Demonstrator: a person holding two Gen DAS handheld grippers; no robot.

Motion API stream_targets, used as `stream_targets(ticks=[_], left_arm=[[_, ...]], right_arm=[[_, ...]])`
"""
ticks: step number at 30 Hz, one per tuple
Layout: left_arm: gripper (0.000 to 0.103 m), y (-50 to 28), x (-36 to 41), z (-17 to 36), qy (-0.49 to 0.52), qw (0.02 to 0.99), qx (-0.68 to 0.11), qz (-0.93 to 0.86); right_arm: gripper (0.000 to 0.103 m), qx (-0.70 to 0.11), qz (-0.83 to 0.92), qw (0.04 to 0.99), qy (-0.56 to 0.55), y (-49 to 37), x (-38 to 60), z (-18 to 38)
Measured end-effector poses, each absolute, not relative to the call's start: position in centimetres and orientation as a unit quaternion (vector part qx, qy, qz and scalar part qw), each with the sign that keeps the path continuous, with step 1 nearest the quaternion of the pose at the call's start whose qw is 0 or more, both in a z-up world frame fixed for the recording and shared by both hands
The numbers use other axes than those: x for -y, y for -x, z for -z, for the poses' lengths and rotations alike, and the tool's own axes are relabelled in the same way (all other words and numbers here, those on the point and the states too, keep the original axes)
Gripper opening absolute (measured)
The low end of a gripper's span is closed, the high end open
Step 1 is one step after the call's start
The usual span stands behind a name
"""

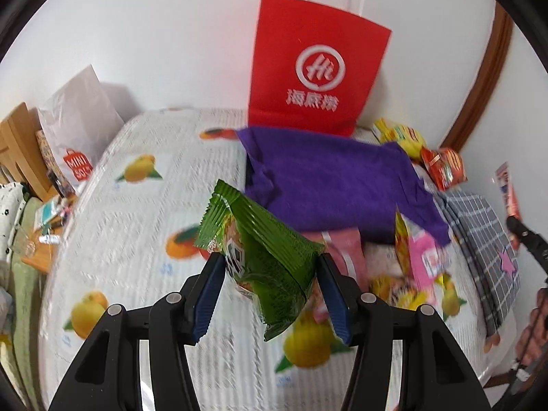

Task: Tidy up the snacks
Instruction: 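Carry both snacks onto the purple towel and open both tools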

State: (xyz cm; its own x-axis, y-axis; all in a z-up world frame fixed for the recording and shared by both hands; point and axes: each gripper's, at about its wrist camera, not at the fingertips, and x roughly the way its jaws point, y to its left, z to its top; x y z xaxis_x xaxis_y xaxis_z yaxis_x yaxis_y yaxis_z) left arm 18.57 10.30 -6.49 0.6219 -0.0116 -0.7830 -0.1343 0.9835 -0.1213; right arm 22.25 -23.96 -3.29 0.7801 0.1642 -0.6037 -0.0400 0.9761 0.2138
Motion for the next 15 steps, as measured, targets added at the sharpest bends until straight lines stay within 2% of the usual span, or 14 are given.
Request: stream_targets(ticks=[5, 15], left_arm=[[0.053, -20.9, -11.7, 4.1, 0.077, 0.904, -0.417, -0.051], [0.053, -26.1, -12.7, 0.8, 0.076, 0.912, -0.399, -0.060]], right_arm=[[0.022, -0.307, -0.068, 0.946, -0.077, -24.6, 22.4, -0.7], [0.022, -0.316, -0.120, 0.938, -0.075, -30.2, 18.3, -4.1]])
